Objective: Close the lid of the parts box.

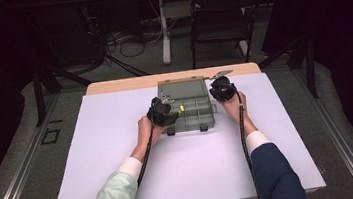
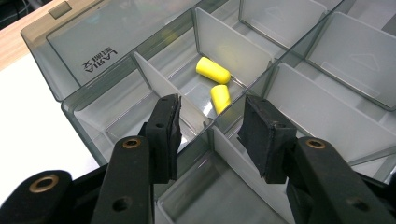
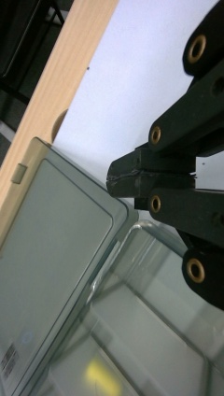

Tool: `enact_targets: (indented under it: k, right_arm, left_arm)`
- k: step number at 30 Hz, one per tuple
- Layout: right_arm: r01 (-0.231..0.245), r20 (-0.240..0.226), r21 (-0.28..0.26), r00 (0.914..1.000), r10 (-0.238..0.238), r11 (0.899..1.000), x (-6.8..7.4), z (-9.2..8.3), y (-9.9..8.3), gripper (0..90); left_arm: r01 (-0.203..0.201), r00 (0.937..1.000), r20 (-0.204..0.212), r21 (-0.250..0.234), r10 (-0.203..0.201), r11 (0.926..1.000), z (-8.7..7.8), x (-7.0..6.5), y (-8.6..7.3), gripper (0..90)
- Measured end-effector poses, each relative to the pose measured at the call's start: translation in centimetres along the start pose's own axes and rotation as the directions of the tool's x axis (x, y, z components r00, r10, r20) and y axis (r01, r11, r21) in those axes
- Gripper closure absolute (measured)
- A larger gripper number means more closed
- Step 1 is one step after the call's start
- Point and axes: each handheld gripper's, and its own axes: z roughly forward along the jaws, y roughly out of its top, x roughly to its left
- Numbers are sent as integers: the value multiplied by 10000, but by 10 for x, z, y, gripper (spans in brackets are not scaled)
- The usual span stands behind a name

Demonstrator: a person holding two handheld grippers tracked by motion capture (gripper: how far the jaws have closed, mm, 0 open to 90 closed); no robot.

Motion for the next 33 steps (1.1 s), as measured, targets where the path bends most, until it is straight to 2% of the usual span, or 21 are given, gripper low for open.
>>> enact_targets:
  k: [4, 10, 20, 27, 33]
  right_arm:
    - [-38, -32, 398, 10000, 39, 9992, -1, 13, -3, 900]
    - [60, -74, 837, 10000, -54, 9965, 0, 21, -4, 900]
    - [134, -89, 942, 9999, -126, 9955, 0, 23, -3, 900]
    - [-13, -81, 815, 10000, 20, 9967, -2, 26, -2, 900]
    - [-333, -128, 662, 9993, 342, 9972, -3, 28, -2, 900]
  left_arm:
    - [1, 10000, 30, -26, -1, 10000, 0, 0, 0, 573]
    - [-87, 9999, 69, 2, 87, 10000, 0, 1, 0, 579]
    - [-210, 9991, 375, -127, 214, 9997, 1, 5, -1, 592]
    - [-291, 9982, 519, -208, 302, 9994, 1, 7, -3, 595]
    - [-320, 9978, 570, -239, 333, 9992, 2, 7, -3, 595]
